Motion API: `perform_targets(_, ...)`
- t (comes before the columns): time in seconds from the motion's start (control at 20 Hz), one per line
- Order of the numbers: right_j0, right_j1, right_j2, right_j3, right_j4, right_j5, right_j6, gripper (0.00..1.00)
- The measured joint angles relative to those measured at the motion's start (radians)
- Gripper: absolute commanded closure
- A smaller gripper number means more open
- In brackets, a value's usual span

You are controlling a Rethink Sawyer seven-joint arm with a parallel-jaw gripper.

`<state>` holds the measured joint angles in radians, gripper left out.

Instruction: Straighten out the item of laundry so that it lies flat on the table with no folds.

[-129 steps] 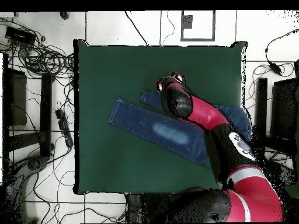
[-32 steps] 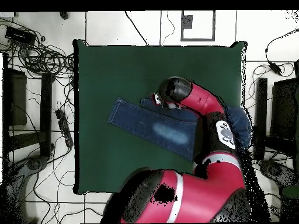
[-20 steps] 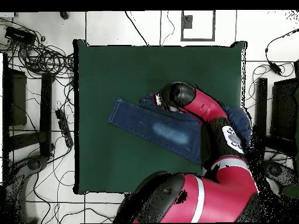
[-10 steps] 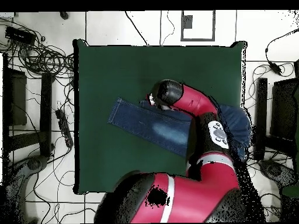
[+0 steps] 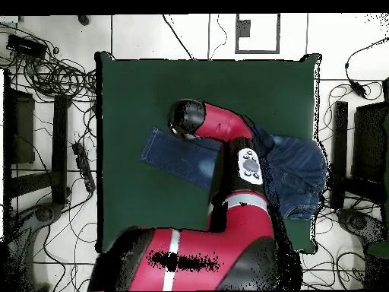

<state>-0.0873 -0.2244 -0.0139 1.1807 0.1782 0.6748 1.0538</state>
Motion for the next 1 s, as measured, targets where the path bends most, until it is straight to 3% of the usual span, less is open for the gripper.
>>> perform_targets(0.65, 0.092, 0.087, -0.108, -0.164, 0.007, 0.087, 0.177, 0.0)
perform_targets(1.0, 0.098, 0.086, -0.114, -0.159, 0.006, 0.076, 0.205, 0.0)
